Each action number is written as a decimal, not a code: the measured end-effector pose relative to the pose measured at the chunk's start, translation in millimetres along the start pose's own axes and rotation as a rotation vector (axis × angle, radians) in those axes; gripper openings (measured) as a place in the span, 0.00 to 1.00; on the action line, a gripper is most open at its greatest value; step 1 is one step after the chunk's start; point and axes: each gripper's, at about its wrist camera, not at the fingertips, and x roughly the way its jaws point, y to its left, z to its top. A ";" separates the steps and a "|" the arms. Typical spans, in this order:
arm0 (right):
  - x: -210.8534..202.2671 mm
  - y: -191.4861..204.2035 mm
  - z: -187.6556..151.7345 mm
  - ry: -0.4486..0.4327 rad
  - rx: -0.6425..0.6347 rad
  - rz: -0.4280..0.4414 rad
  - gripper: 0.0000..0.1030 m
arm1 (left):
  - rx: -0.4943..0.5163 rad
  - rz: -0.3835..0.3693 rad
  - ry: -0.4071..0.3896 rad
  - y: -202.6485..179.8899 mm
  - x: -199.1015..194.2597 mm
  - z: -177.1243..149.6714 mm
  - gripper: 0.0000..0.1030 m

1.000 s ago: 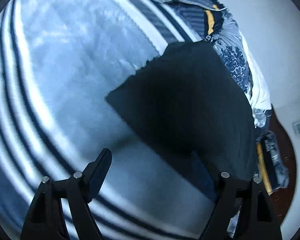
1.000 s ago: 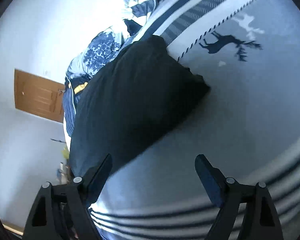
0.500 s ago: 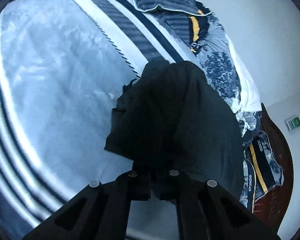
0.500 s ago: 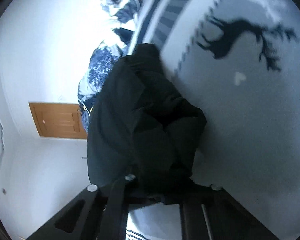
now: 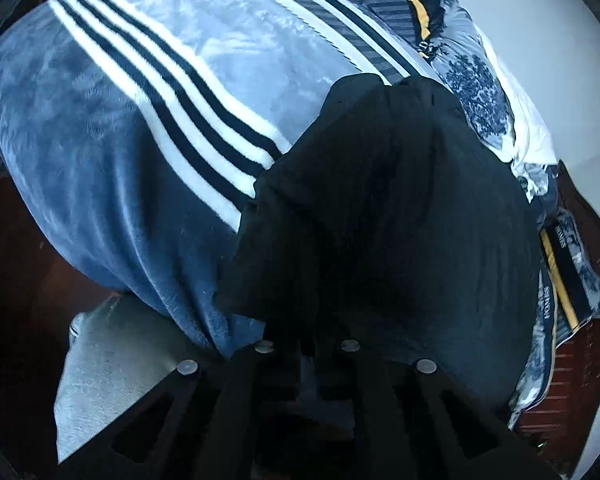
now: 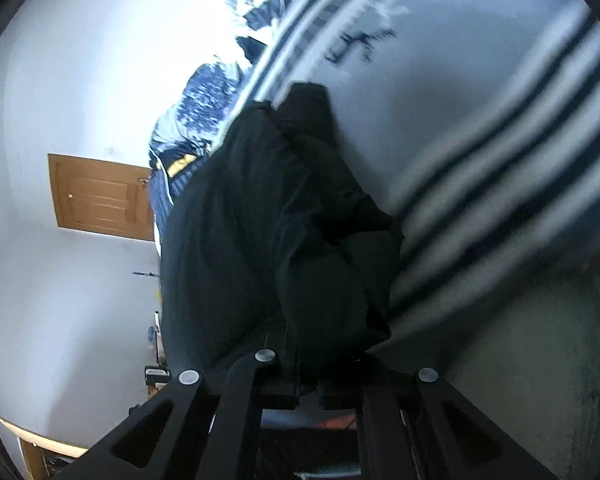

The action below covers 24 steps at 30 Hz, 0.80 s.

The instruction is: Fold large clothes

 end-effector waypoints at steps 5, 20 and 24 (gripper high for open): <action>0.5 6.2 7.0 0.009 -0.024 -0.078 0.12 | 0.052 0.049 -0.082 -0.8 -31.0 1.6 0.28; -3.4 98.0 85.6 -0.076 -0.335 -0.106 0.77 | 0.334 0.126 -0.229 -86.8 -24.5 86.5 0.65; 55.7 110.9 126.6 0.014 -0.345 -0.128 0.73 | 0.348 0.075 -0.137 -111.9 17.8 125.5 0.65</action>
